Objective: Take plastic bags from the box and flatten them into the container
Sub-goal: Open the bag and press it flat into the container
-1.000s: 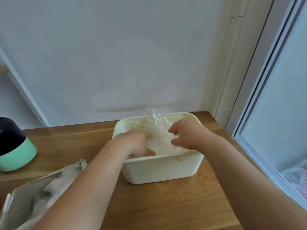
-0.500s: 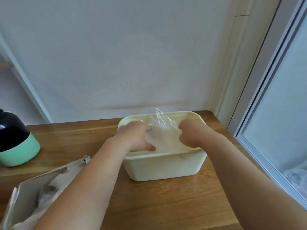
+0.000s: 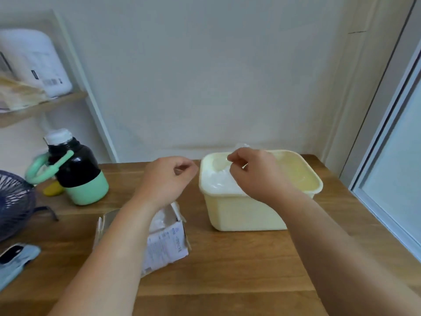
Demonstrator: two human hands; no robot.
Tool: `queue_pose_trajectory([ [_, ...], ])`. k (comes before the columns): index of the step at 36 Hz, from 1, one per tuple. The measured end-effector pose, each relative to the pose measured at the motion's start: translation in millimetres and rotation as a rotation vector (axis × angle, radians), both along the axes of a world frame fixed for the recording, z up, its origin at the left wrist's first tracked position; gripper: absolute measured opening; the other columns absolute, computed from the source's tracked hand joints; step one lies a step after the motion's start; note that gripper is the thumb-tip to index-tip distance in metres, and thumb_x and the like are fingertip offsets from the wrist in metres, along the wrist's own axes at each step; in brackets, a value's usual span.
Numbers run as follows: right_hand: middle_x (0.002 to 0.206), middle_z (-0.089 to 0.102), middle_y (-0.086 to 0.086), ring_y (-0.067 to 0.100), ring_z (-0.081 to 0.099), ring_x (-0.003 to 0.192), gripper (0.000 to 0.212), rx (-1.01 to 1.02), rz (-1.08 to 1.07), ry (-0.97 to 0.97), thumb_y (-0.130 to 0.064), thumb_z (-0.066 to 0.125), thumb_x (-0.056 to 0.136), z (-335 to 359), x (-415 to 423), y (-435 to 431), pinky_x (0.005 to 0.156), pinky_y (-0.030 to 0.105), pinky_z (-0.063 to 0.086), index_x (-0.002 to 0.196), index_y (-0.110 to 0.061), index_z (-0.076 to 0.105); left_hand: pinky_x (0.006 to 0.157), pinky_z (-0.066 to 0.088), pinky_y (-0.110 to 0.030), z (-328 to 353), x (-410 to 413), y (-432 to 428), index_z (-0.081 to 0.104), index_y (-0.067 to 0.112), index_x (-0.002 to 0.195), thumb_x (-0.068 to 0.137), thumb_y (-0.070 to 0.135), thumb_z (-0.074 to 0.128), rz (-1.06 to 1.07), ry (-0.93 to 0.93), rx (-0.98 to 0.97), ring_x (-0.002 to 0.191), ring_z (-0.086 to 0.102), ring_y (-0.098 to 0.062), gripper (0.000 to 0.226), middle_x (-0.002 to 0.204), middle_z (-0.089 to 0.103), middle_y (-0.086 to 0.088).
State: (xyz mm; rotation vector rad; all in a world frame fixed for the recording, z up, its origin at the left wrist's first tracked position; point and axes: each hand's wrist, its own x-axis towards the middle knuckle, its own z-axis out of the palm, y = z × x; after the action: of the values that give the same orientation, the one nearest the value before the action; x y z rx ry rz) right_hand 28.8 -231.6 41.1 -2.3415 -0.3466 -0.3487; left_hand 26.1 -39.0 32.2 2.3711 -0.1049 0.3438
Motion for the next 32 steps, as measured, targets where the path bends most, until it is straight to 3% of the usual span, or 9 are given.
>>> queue_pose_trajectory([
  [5,0.091,0.065,-0.007,0.008,0.059,0.077,0.021,0.132,0.16,0.078,-0.016,0.051,0.091,-18,-11,48,0.065,0.008,0.042,0.105,-0.017,0.066,0.067,0.041,-0.014,-11,-31,37,0.057,0.027,0.104,0.1,0.026,0.049,0.099,0.096,0.119,0.083,0.052,0.004,0.01,0.094,0.056,0.019],
  [9,0.078,0.058,-0.015,0.0,0.054,0.073,0.011,0.206,0.225,0.17,-0.016,0.055,0.089,-43,-14,83,0.064,0.008,0.041,0.091,-0.024,0.062,0.071,0.047,-0.027,-21,-51,58,0.051,0.028,0.099,0.098,0.034,0.05,0.132,0.304,0.277,0.085,0.056,-0.006,0.007,0.094,0.057,0.013],
  [12,0.075,0.058,-0.014,0.002,0.054,0.069,0.011,0.209,0.269,0.212,-0.015,0.06,0.088,-59,-14,98,0.063,0.013,0.042,0.092,-0.025,0.062,0.068,0.045,-0.031,-28,-56,63,0.056,0.025,0.094,0.096,0.04,0.05,0.132,0.413,0.387,0.079,0.058,-0.011,0.016,0.089,0.063,0.007],
  [17,0.07,0.053,-0.013,0.0,0.047,0.059,0.016,0.143,0.265,0.233,-0.012,0.061,0.087,-71,-12,108,0.051,0.006,0.037,0.1,-0.018,0.067,0.059,0.041,-0.03,-30,-60,64,0.067,0.017,0.087,0.094,0.038,0.057,0.125,0.411,0.425,0.067,0.058,-0.017,0.024,0.079,0.066,-0.002],
  [20,0.069,0.053,-0.012,0.001,0.046,0.057,0.016,0.138,0.272,0.248,-0.011,0.06,0.088,-73,-12,107,0.049,0.006,0.035,0.1,-0.018,0.069,0.076,0.055,-0.037,-31,-61,62,0.07,0.018,0.094,0.088,0.031,0.068,0.175,0.342,0.302,0.083,0.066,-0.014,0.014,0.088,0.071,0.004],
  [23,0.071,0.055,-0.013,0.0,0.047,0.059,0.018,0.128,0.272,0.257,-0.011,0.06,0.087,-74,-14,105,0.05,0.005,0.035,0.101,-0.017,0.07,0.075,0.054,-0.03,-35,-62,59,0.068,0.029,0.096,0.084,0.023,0.073,0.229,0.218,0.115,0.081,0.063,-0.001,0.014,0.082,0.066,0.018],
  [27,0.074,0.058,-0.012,0.002,0.053,0.066,0.022,0.125,0.353,0.277,-0.019,0.061,0.087,-66,-18,101,0.058,0.011,0.041,0.108,-0.023,0.064,0.076,0.056,-0.029,-36,-60,55,0.065,0.034,0.082,0.079,0.018,0.078,0.182,0.042,-0.155,0.076,0.064,0.001,0.021,0.076,0.068,0.015],
  [30,0.065,0.057,-0.01,0.003,0.049,0.058,0.014,0.176,0.468,0.319,-0.019,0.062,0.084,-61,-21,99,0.055,0.017,0.041,0.088,-0.032,0.06,0.078,0.055,-0.03,-35,-60,50,0.068,0.03,0.084,0.076,0.012,0.08,0.039,0.015,-0.36,0.079,0.067,-0.005,0.023,0.08,0.071,0.013],
  [32,0.059,0.053,-0.01,0.002,0.045,0.053,0.015,0.189,0.46,0.314,-0.017,0.059,0.087,-60,-21,100,0.054,0.02,0.039,0.074,-0.023,0.059,0.082,0.054,-0.029,-35,-60,50,0.068,0.028,0.091,0.078,0.011,0.078,-0.029,0.021,-0.444,0.084,0.068,-0.006,0.022,0.084,0.071,0.011],
])
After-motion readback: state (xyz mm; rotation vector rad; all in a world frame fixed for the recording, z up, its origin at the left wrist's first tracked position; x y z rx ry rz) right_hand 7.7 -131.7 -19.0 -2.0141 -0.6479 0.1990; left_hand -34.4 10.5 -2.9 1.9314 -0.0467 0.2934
